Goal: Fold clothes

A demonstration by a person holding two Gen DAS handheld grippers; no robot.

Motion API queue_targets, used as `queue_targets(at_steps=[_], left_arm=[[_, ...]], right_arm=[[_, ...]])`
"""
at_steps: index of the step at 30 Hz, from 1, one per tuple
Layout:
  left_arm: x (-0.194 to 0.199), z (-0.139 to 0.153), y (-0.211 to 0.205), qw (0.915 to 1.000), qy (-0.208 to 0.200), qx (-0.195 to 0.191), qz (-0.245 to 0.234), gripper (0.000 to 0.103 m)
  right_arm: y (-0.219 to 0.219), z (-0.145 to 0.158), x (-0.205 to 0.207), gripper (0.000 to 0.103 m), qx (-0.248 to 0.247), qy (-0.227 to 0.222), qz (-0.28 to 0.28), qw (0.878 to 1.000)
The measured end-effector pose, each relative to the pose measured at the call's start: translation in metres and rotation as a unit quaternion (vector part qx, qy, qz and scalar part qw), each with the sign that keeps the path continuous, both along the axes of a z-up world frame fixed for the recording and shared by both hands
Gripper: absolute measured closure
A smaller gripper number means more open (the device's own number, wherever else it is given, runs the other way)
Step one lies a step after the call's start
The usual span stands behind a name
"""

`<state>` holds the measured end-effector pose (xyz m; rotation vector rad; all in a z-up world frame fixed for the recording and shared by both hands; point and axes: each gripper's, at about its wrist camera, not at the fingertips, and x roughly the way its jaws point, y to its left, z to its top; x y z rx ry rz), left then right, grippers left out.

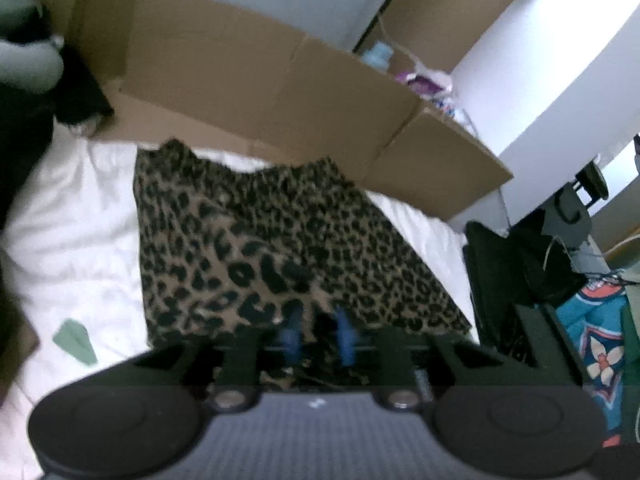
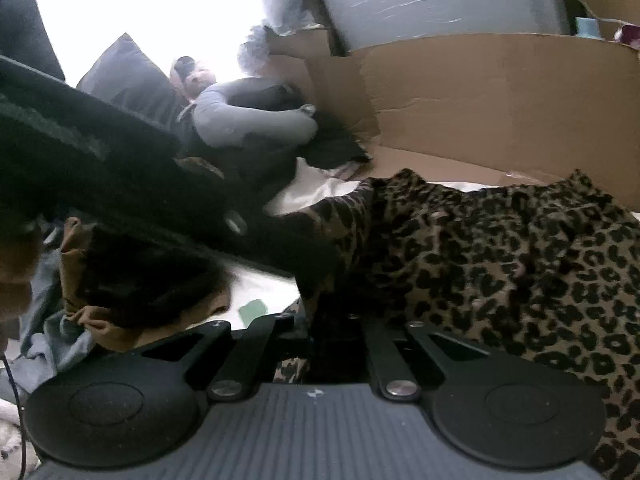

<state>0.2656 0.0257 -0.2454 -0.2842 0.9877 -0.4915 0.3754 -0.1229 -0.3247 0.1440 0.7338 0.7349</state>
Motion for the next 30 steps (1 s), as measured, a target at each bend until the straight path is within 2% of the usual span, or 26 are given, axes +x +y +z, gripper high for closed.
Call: queue_targets(at_steps=[3,5,7,9,11,16,18,30], left_arm=[[-0.001,-0.004,0.01,0.9999,-0.002,0.003,0.016,0.065],[0.001,-0.01,0.016,0.9993,-0.001,0.021,0.03,0.064],[0.001,-0.017,0.023,0.9983,0.006,0.034,0.046,0.059],[0.003,-0.025,0.031,0.9968,0.014,0.05,0.061,0.046],[0.004,-0.034,0.038,0.9952,0.017,0.064,0.072,0.045],[0.007,-0.054,0.046,0.9932,0.046,0.063,0.086,0.045],[0.008,-0.059,0.041,0.9926,0.05,0.074,0.083,0.045],[0.009,-0.082,0.007,0.9928,0.08,0.081,0.039,0.045]], right_arm=[[-0.009,0.001,0.002,0.102,0.003,0.007,-0.01,1.0],[-0.016,0.003,0.004,0.102,0.005,0.011,-0.017,1.0],[-0.022,0.005,0.005,0.102,0.007,0.016,-0.025,1.0],[-0.03,0.007,0.006,0.102,0.009,0.019,-0.032,0.999],[-0.042,0.011,0.006,0.102,0.007,0.019,-0.038,0.999],[-0.071,0.011,0.005,0.102,0.005,0.028,-0.069,0.997],[-0.084,0.01,0.004,0.102,0.007,0.032,-0.086,0.996],[-0.153,0.008,-0.003,0.103,0.034,0.054,-0.179,0.982]])
